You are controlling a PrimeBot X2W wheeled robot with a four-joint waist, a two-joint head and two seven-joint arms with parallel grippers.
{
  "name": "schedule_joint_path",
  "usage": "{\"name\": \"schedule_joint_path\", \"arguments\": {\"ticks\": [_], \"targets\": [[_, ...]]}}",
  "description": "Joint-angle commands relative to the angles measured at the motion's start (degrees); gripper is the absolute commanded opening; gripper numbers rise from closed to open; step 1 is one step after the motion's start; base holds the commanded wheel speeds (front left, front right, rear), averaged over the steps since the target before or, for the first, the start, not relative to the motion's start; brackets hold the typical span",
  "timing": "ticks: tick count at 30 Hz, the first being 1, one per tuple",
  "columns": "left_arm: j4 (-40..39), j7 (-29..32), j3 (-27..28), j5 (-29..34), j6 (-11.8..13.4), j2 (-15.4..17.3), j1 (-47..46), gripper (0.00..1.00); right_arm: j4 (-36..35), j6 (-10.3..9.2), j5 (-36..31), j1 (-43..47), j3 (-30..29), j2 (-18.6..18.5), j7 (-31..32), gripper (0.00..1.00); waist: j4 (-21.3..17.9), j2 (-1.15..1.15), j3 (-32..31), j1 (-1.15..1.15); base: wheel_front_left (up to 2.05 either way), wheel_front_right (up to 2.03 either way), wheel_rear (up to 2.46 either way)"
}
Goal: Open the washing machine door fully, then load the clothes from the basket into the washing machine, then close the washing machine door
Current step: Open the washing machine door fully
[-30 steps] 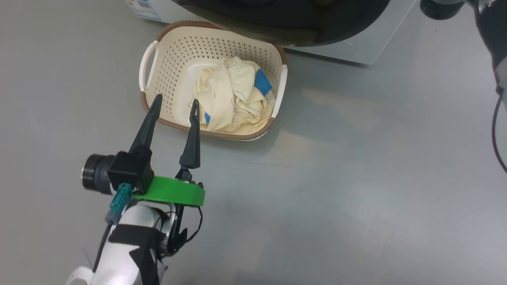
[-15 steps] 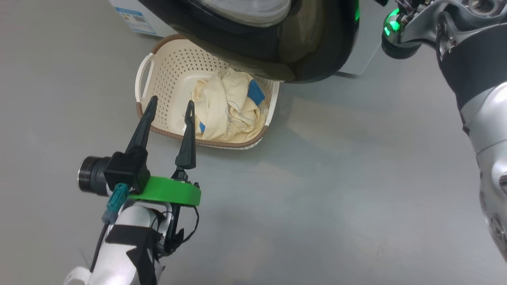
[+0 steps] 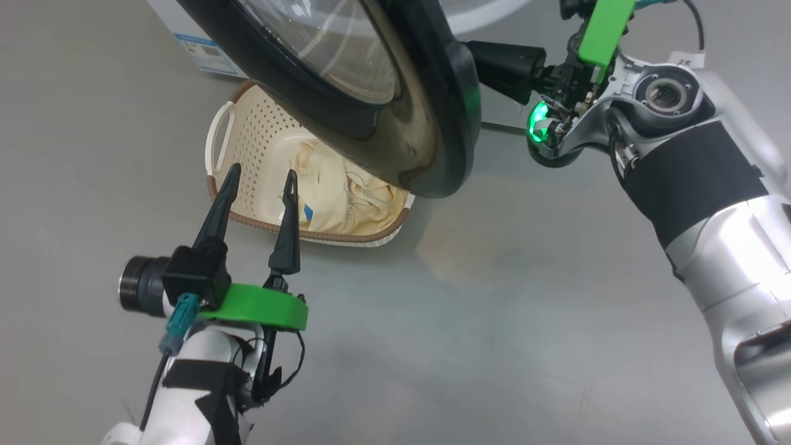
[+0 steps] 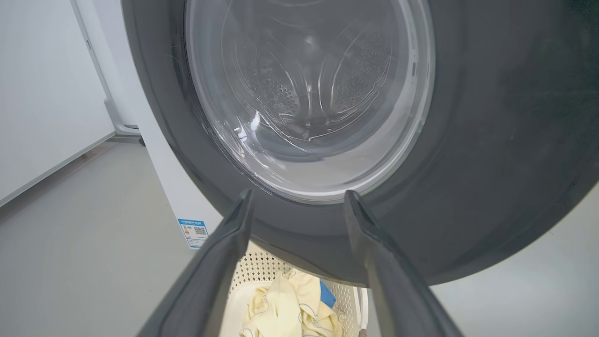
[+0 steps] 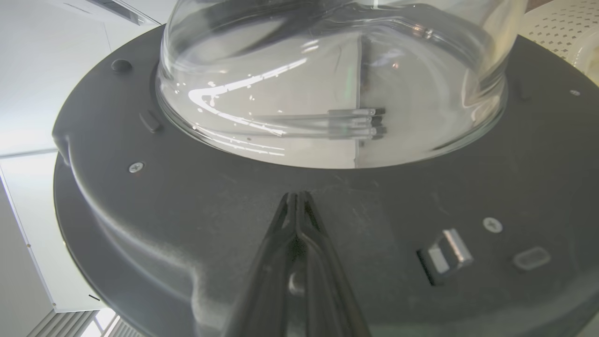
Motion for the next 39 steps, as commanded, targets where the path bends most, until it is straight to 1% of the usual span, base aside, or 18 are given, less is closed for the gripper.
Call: {"name": "schedule_joint_path", "arguments": {"ticks": [1,10,22,26,32,36,39], "targets": [[-1.5,-0.4,2.2,0.3,-0.2,0.9,0.4,1.00,-3.2,0.08,1.1,0.6,1.3,1.8,-0.6,0.00,-0.1,0.00,-0.3,0.00,0.00,0.00,0.00],[-0.8,-0.4,2.3,0.5,-0.5,0.9,0.6,1.00,-9.1,0.08,7.0,3.7,8.4,1.8,-4.2,0.00,-0.1,0.00,-1.2,0.00,0.00,0.00,0.00],[-0.4,-0.4,1.9,0.1,-0.4,0.9,0.7,1.00,-13.6,0.08,13.3,4.7,16.5,1.3,-8.5,0.00,0.6,0.00,-1.9,0.00,0.00,0.00,0.00],[-0.5,-0.4,1.9,0.1,-0.3,0.9,0.9,1.00,-14.6,0.08,14.8,4.7,18.1,0.5,-9.5,0.00,0.6,0.00,-2.1,0.00,0.00,0.00,0.00],[-0.4,-0.4,2.3,0.3,-0.3,0.9,1.1,1.00,-16.4,0.08,17.3,4.5,19.8,-1.5,-13.1,0.00,0.4,0.00,-2.3,0.00,0.00,0.00,0.00],[-0.4,-0.4,2.6,0.3,-0.3,0.9,1.2,1.00,-18.4,0.08,17.8,5.2,18.8,-3.7,-17.8,0.00,0.2,0.00,-2.5,0.00,0.00,0.00,0.00],[-0.3,-0.4,2.9,0.4,-0.3,0.9,1.3,1.00,-20.5,0.08,17.1,6.4,16.3,-5.9,-23.3,0.00,-0.1,0.00,-2.9,0.00,0.00,0.00,0.00]]}}
